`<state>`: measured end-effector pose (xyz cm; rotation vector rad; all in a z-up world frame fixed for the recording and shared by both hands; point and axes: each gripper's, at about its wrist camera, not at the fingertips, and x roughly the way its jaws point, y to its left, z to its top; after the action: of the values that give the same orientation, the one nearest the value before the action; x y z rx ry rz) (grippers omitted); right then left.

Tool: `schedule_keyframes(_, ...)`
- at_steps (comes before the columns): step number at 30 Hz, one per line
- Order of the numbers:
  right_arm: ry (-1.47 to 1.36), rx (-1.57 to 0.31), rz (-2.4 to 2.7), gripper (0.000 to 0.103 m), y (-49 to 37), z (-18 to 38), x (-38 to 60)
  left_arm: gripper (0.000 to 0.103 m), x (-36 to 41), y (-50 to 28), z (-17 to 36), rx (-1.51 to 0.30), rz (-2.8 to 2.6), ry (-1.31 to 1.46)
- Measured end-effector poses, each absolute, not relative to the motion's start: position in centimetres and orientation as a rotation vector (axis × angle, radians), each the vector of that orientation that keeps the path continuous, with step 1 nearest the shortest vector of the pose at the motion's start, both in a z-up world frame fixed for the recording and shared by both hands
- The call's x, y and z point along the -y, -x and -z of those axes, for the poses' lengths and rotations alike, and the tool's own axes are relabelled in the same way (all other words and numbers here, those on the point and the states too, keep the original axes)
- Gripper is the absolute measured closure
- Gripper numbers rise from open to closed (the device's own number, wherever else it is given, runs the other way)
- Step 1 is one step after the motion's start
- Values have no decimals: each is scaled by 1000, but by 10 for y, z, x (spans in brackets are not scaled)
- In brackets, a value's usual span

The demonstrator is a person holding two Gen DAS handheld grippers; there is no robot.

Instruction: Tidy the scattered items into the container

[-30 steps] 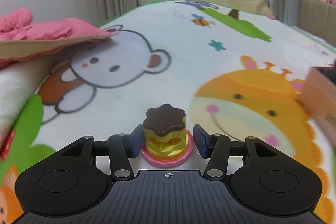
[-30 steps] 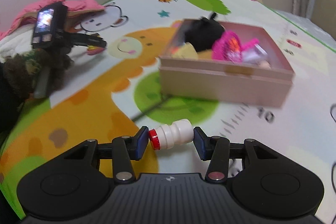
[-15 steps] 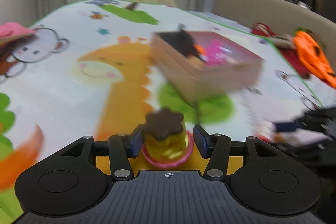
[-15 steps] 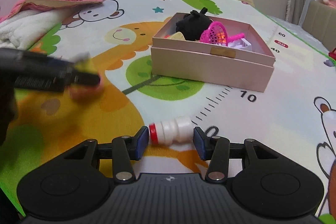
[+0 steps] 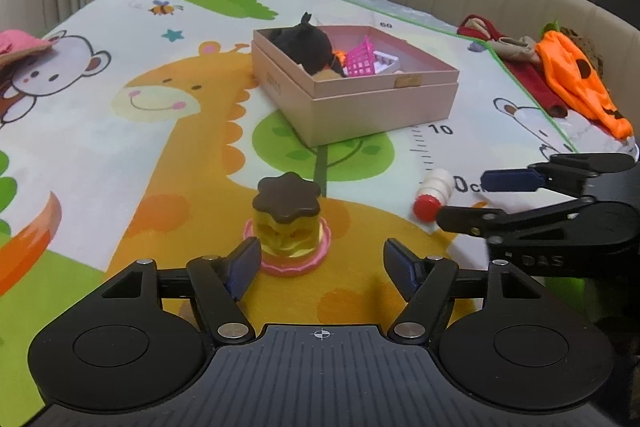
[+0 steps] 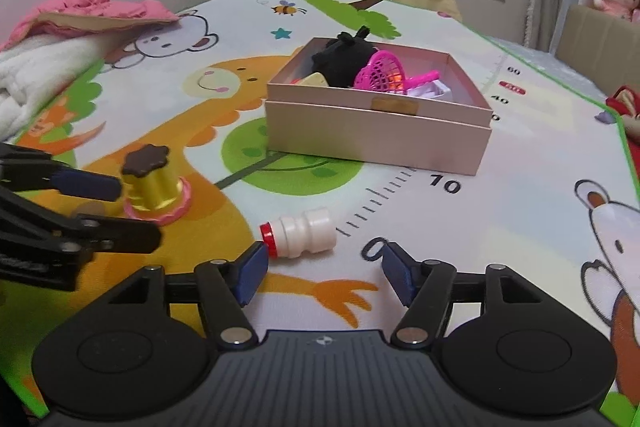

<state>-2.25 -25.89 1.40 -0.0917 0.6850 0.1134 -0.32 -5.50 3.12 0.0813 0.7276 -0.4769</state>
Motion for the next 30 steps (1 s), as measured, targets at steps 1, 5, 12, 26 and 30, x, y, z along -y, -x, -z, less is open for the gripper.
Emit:
schedule_keyframes(1, 101, -684, -105, 37, 22, -12, 259, 28, 55, 4, -33, -725, 476, -79)
schedule_keyframes(5, 103, -685, -85, 35, 27, -9, 260, 22, 48, 9, -43, -680, 468, -61)
schedule_keyframes(12, 122, -661, -89, 34, 38, -11, 258, 22, 43, -13, -41, -672, 380, -84)
schedule_keyframes(26, 136, -642, -177, 35, 10, -11, 251, 13, 43, -4, -20, -734, 404, -148)
schedule_keyframes(30, 106, -679, -207, 57, 0, -6, 250, 12, 44, 0, -20, -732, 415, -150)
